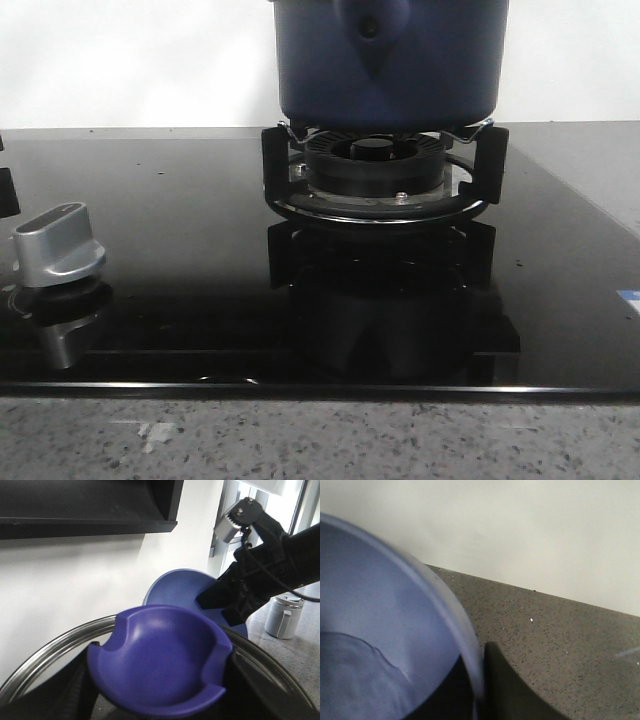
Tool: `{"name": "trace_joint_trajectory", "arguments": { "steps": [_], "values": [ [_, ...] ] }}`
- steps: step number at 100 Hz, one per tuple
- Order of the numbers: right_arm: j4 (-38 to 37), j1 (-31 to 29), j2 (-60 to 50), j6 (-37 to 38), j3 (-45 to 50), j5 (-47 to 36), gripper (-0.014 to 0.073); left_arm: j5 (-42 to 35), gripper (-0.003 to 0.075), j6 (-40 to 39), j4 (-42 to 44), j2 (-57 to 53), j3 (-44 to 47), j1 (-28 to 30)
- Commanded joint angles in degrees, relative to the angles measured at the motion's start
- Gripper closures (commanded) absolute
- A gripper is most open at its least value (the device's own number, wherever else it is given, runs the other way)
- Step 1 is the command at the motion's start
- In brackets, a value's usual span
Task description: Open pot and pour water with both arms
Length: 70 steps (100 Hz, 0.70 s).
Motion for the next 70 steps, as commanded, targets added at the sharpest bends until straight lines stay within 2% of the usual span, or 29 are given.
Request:
{"name": "trace_joint_trajectory", "arguments": {
  "steps": [1,33,70],
  "values": [
    [-6.21,1.33,-2.16,0.72,-2.03,-3.23,0.0656,2.09,0.0343,-0.11,-5.66,-2.81,-1.95,0.32],
    [-20.57,5.90,-1.58,2.66,-0.15,-0.27,0.0656,2.09,0.0343,-0.11,-5.22,-2.81,-1.95,0.45],
    [-29.13,8.21,-1.58,2.66,-0.15,1.54,0.0656,2.09,0.0343,-0.11,-4.61,-2.81,-1.95,0.45]
  ]
}}
